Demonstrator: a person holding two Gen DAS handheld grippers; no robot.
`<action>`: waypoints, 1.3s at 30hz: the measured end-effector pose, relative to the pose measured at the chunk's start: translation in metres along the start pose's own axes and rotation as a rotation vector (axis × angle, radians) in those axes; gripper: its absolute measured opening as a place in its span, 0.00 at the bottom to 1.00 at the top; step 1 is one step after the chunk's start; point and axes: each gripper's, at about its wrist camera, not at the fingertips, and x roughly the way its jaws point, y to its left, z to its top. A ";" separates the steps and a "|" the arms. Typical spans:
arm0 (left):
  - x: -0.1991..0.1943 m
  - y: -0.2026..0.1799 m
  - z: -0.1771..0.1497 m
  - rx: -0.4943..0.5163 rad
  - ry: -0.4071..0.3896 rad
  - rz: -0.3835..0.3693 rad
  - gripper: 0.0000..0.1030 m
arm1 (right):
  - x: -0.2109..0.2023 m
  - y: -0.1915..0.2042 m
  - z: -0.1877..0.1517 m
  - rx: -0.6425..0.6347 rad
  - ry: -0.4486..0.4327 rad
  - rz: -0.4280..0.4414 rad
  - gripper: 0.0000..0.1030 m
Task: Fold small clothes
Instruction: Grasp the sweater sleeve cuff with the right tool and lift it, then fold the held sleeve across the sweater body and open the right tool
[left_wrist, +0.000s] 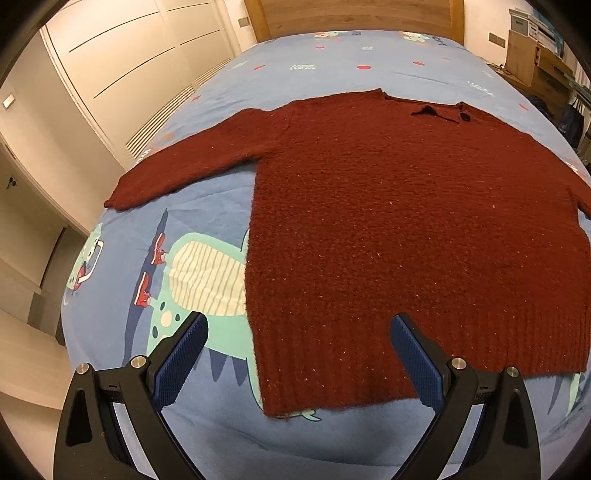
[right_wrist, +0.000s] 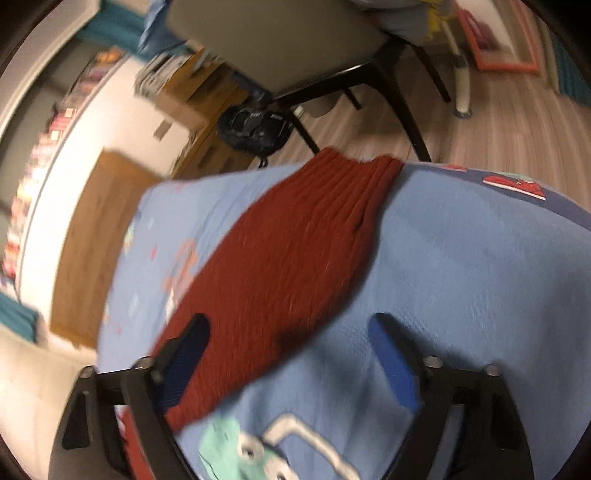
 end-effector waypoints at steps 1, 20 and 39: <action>0.000 0.001 0.000 -0.002 0.000 0.004 0.94 | 0.002 -0.004 0.006 0.029 -0.006 0.014 0.76; -0.005 0.039 0.017 -0.123 -0.035 0.002 0.94 | 0.027 -0.002 0.055 0.125 0.006 0.110 0.10; -0.017 0.101 0.014 -0.253 -0.036 -0.065 0.94 | 0.009 0.199 0.005 -0.120 0.135 0.394 0.09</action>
